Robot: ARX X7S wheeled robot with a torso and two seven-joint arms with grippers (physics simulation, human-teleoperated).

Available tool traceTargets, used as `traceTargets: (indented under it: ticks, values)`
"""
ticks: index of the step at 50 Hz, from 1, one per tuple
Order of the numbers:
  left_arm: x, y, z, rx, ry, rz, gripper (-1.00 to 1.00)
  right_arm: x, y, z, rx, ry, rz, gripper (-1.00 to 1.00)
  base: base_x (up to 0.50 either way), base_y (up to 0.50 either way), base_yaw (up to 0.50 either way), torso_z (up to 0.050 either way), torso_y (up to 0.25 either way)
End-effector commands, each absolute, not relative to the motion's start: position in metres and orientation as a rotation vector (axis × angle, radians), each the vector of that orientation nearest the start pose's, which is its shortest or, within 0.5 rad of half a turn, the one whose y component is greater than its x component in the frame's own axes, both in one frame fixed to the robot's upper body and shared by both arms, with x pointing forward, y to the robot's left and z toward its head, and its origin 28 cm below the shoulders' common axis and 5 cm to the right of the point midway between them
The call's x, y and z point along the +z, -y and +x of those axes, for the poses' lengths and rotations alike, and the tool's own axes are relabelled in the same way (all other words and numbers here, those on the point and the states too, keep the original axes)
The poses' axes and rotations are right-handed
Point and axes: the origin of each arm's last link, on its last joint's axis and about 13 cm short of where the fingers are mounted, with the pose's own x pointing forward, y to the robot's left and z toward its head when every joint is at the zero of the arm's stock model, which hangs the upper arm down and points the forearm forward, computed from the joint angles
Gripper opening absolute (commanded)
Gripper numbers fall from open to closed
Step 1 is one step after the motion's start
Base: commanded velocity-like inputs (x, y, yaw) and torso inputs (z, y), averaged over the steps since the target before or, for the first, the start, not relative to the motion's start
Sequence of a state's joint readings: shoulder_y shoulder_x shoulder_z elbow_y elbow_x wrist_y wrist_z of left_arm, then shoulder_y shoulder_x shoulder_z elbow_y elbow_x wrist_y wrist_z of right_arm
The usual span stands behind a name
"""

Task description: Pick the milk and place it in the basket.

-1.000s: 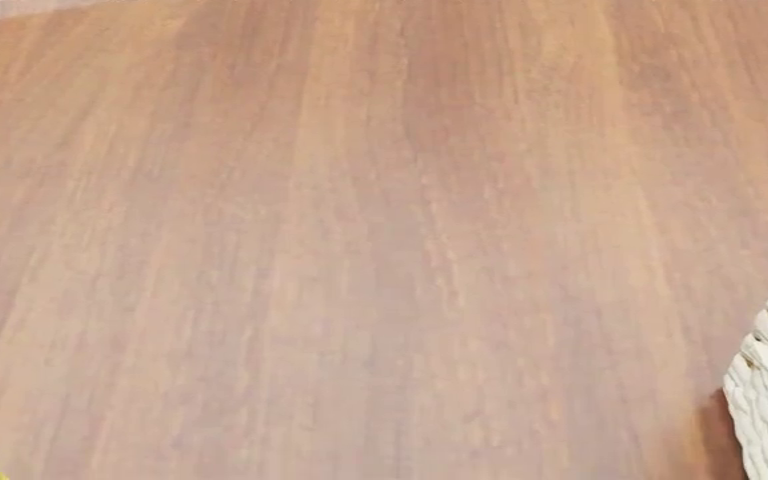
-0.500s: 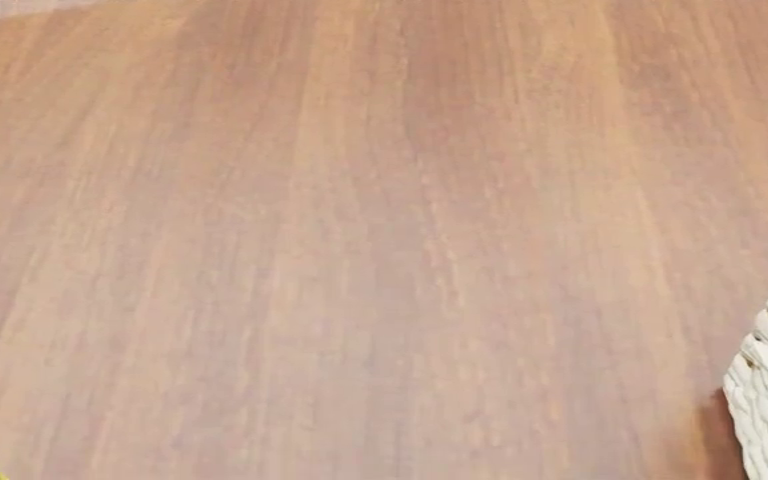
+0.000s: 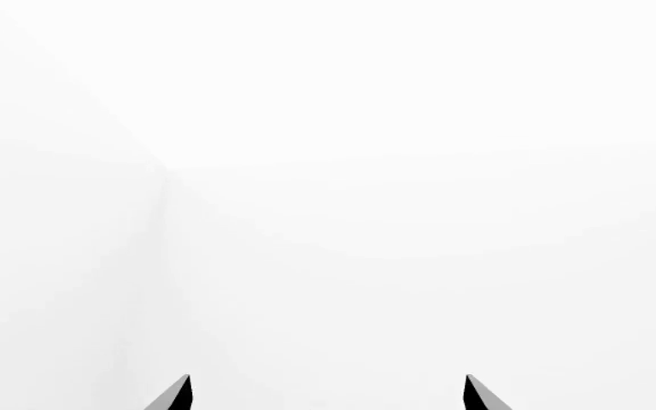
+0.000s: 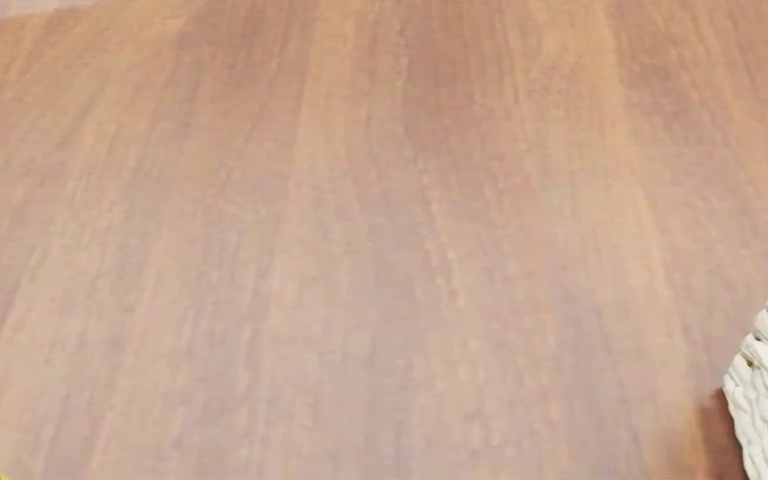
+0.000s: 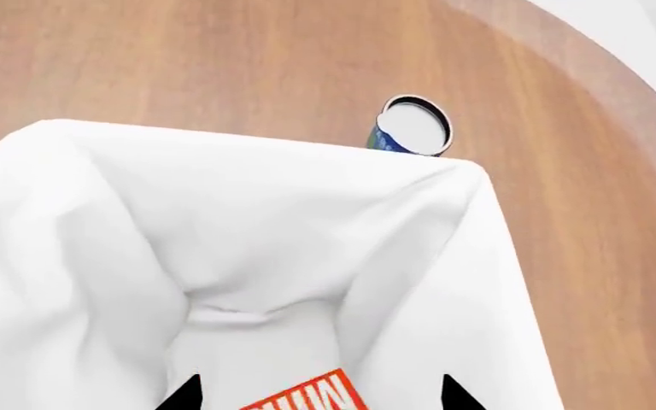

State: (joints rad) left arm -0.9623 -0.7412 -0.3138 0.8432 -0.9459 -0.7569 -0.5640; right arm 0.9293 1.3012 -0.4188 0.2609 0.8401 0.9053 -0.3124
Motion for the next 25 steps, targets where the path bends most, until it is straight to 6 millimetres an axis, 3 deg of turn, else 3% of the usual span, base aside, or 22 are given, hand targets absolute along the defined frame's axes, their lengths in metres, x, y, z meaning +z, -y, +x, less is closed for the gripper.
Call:
traceTargets:
  ticks: [1, 8, 16, 25]
  values:
    - [0.359, -0.295, 0.173, 0.187, 1.016, 0.007, 1.0, 0.272, 0.388, 0.22, -0.121, -0.463, -0.21, 1.0, 0.0, 0.0, 0.0, 0.0, 0.0]
    - [0.358, -0.295, 0.173, 0.189, 1.015, 0.009, 1.0, 0.292, 0.389, 0.223, -0.116, -0.415, -0.223, 1.0, 0.0, 0.0, 0.0, 0.0, 0.0]
    - [0.358, -0.295, 0.173, 0.189, 1.015, 0.008, 1.0, 0.326, 0.39, 0.225, -0.122, -0.328, -0.244, 1.0, 0.0, 0.0, 0.0, 0.0, 0.0]
    - [0.357, -0.294, 0.173, 0.189, 1.012, 0.009, 1.0, 0.359, 0.381, 0.234, -0.091, -0.084, -0.221, 1.0, 0.0, 0.0, 0.0, 0.0, 0.0]
